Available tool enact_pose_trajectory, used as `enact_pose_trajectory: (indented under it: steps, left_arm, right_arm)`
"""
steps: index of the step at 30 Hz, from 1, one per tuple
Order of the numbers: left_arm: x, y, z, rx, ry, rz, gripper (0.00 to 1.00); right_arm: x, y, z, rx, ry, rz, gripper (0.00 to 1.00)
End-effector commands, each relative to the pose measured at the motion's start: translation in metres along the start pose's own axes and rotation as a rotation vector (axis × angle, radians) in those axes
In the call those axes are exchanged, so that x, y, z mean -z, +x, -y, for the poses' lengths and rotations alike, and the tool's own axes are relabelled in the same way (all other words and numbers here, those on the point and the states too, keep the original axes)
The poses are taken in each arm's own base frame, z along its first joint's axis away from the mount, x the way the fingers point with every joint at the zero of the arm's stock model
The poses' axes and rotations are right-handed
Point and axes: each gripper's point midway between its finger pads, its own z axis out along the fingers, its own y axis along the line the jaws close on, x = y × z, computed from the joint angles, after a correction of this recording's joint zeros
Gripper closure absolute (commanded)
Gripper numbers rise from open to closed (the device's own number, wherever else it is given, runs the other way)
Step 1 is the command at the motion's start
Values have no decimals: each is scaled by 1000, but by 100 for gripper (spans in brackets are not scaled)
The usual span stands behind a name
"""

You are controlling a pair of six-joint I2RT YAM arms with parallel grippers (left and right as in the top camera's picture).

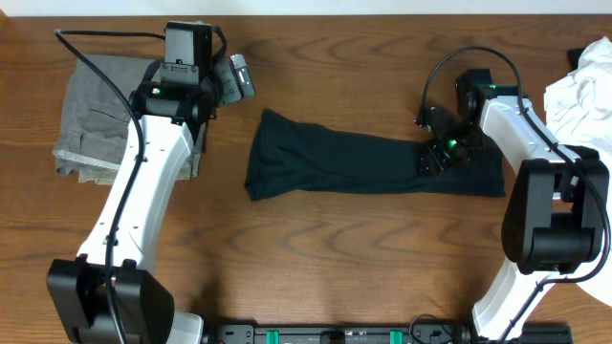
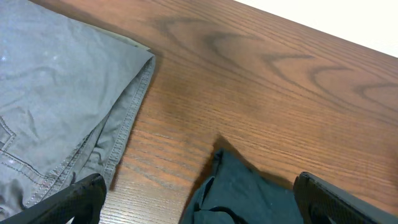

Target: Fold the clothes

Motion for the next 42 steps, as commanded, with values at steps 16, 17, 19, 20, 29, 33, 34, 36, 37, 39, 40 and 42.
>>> enact_pose_trajectory:
  steps: [16,17,19,20,29,33,34,36,37,39,40,42]
  left_arm:
    - [-2,0,-3,3,-15,-1,2]
    - [-2,0,-3,3,-15,-1,2]
    - [-2,0,-3,3,-15,-1,2]
    - [-2,0,-3,3,-15,-1,2]
    - [-2,0,-3,3,-15,-1,2]
    - [-2,0,-3,3,-15,-1,2]
    - [-2,0,-3,3,-15,-1,2]
    - [-2,0,-3,3,-15,-1,2]
    - [-2,0,-3,3,-15,-1,2]
    - [-2,0,-3,3,-15,-1,2]
    - [-2,0,-3,3,-15,-1,2]
    - [-2,0,-3,3,-15,-1,2]
  right_arm:
    - [-6,40,-18,-199,-72,-164,51]
    - [-5,41,-19,-221,-73,-173,51]
    - [-4,44,-19,-254,-65,-188,51]
    - [-4,45,-17,-266,-53,-193,52]
    - [35,13,-22,-262,-79,-105,57]
    - [59,-2,-15,-250,-35,-65,53]
    - [61,-2,-9,-258,-3,-62,51]
    - [63,1,11,-323,96,-66,44]
    - [64,4,22,-369,152,-73,42]
    - [66,14,44,-449,255,-88,39]
    - [68,20,54,-481,296,-94,38]
    - [72,30,71,-538,342,-100,38]
